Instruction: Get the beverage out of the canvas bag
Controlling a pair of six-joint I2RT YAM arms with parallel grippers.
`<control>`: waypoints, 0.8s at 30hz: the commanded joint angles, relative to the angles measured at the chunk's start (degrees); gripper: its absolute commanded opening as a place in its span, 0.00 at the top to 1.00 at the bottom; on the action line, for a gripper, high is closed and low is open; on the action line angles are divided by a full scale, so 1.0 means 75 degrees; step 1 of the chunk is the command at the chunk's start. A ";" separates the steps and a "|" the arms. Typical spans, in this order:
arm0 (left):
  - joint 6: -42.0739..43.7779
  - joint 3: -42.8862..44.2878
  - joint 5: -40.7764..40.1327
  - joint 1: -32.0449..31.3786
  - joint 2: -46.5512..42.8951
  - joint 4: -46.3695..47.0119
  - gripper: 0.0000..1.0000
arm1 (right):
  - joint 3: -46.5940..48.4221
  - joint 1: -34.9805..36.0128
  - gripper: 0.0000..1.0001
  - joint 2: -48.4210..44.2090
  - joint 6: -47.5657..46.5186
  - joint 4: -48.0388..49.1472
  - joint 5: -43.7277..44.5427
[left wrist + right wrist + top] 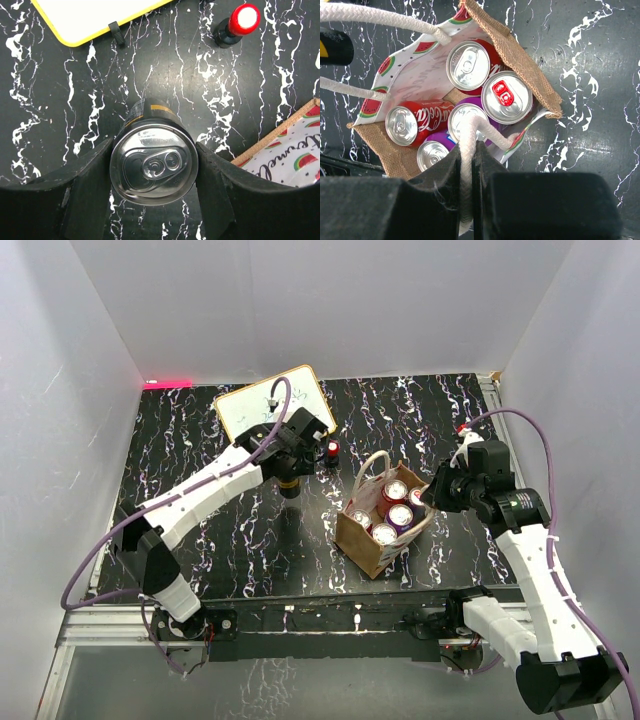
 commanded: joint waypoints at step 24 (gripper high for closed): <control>0.1058 -0.1907 -0.0081 0.0736 0.0215 0.3476 1.00 | -0.0329 0.0024 0.92 -0.0563 -0.0044 0.0752 0.0253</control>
